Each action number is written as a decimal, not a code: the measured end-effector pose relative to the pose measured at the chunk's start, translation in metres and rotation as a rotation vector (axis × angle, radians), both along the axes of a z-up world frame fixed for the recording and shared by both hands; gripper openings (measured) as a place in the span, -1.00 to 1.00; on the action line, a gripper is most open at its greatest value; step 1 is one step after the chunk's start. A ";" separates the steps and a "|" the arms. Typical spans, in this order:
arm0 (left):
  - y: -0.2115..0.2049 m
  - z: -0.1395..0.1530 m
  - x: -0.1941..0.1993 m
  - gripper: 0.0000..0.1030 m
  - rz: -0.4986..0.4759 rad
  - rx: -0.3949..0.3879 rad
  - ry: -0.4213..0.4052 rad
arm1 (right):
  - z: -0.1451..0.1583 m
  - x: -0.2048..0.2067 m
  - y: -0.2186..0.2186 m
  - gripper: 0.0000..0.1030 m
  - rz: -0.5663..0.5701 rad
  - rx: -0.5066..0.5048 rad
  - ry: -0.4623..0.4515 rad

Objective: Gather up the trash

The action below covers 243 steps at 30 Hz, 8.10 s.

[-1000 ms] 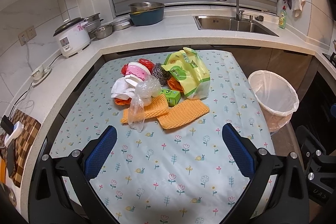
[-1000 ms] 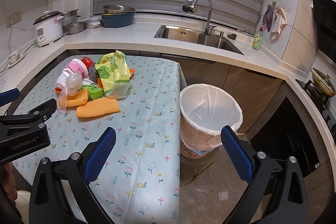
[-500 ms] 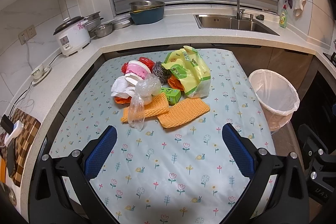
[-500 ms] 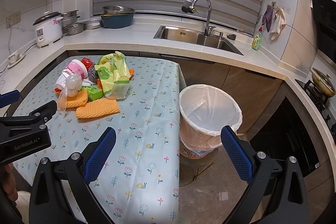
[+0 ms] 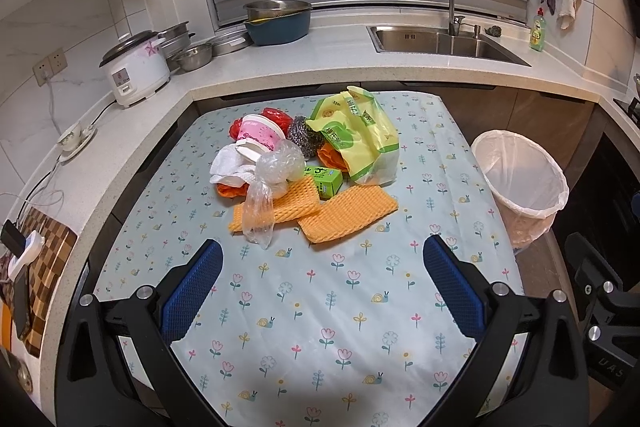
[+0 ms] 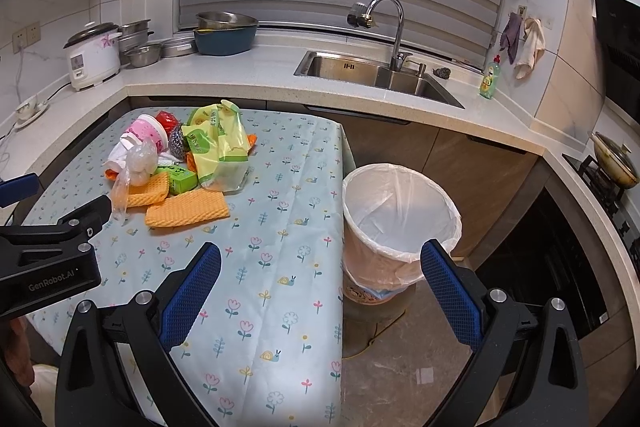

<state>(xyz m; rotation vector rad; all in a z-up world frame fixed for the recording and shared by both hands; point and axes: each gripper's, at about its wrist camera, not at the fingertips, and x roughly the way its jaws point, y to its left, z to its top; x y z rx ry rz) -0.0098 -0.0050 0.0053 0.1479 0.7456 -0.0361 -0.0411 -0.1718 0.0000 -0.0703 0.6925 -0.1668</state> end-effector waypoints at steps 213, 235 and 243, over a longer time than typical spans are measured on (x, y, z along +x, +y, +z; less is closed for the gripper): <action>0.133 -0.079 0.283 -0.46 -0.127 -0.334 0.215 | -0.125 0.286 0.103 0.27 -0.014 0.196 0.172; 0.098 -0.049 0.274 -0.47 -0.140 -0.275 0.120 | -0.127 0.283 0.086 -0.94 -0.010 0.203 0.144; 0.056 -0.021 0.245 -0.47 -0.209 -0.267 0.081 | -0.079 0.244 0.039 -0.94 -0.067 0.200 0.026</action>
